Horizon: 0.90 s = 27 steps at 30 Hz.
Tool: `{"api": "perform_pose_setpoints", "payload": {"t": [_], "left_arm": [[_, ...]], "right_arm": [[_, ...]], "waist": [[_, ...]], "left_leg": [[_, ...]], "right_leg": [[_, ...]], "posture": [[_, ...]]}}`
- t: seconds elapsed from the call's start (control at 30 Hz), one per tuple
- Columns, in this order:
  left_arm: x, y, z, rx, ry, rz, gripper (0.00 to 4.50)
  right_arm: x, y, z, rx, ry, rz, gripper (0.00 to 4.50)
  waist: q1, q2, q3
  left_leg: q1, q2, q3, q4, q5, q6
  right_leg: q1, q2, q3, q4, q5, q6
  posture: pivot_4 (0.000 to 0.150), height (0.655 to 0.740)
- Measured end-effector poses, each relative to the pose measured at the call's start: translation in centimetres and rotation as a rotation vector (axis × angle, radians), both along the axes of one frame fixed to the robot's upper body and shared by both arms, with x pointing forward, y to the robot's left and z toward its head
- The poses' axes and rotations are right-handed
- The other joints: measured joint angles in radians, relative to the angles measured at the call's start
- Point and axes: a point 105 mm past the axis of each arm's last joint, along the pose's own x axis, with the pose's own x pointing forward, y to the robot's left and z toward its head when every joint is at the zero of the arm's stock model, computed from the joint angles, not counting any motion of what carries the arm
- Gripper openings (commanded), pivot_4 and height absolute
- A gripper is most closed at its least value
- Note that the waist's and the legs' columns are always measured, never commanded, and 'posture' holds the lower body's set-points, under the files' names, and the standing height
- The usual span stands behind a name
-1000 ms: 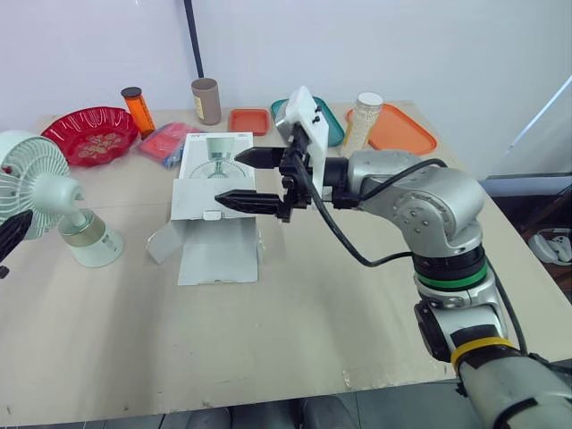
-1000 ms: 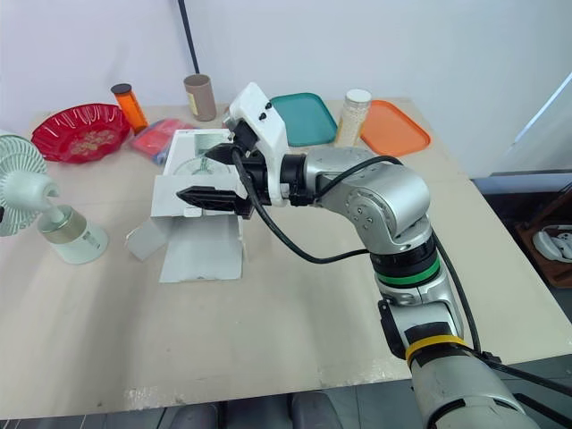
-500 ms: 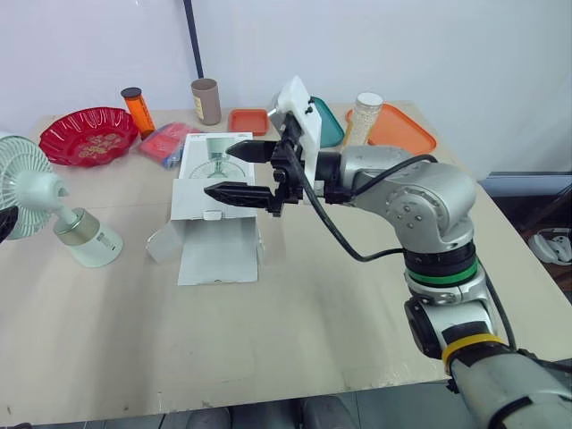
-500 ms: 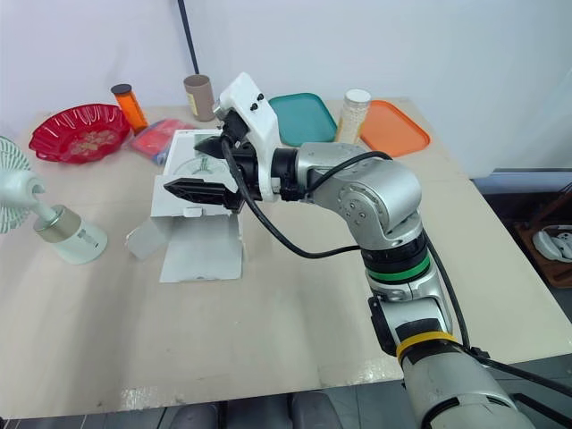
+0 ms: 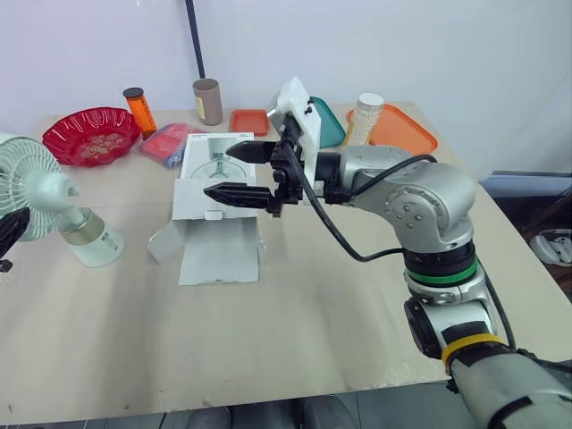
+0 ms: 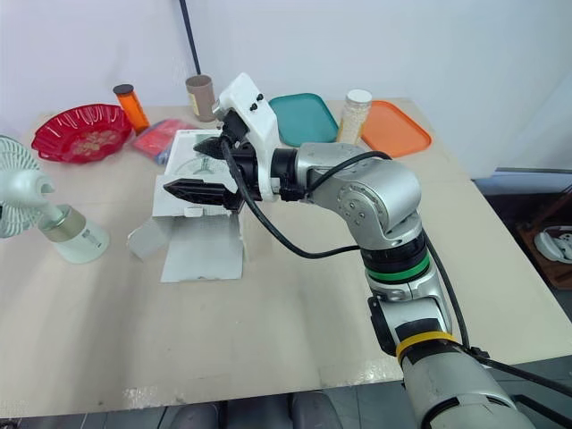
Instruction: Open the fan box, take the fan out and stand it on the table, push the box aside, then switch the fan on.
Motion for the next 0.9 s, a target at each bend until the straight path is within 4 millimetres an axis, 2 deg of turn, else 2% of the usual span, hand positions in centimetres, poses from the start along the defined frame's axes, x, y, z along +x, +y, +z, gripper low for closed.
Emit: {"api": "perform_pose_setpoints", "payload": {"t": [0.4,0.9], "left_arm": [[0.2,1.0,-0.6,-0.153,-0.012,0.022,2.0],[0.5,0.7,-0.8,-0.175,-0.012,0.02,2.0]], "right_arm": [[0.0,0.0,0.0,-0.003,0.002,-0.001,4.5],[0.0,0.0,-0.1,-0.004,0.003,-0.005,4.5]], "waist": [[0.0,0.002,-0.001],[0.001,0.006,-0.003]], "left_leg": [[0.001,0.0,0.0,0.0,0.0,0.0],[0.001,-0.001,0.0,0.0,0.0,0.0]], "right_leg": [[0.001,0.0,0.0,0.0,0.0,0.0],[0.002,0.0,0.0,0.0,0.0,0.0]], "posture": [[0.15,0.74],[0.15,0.74]]}}
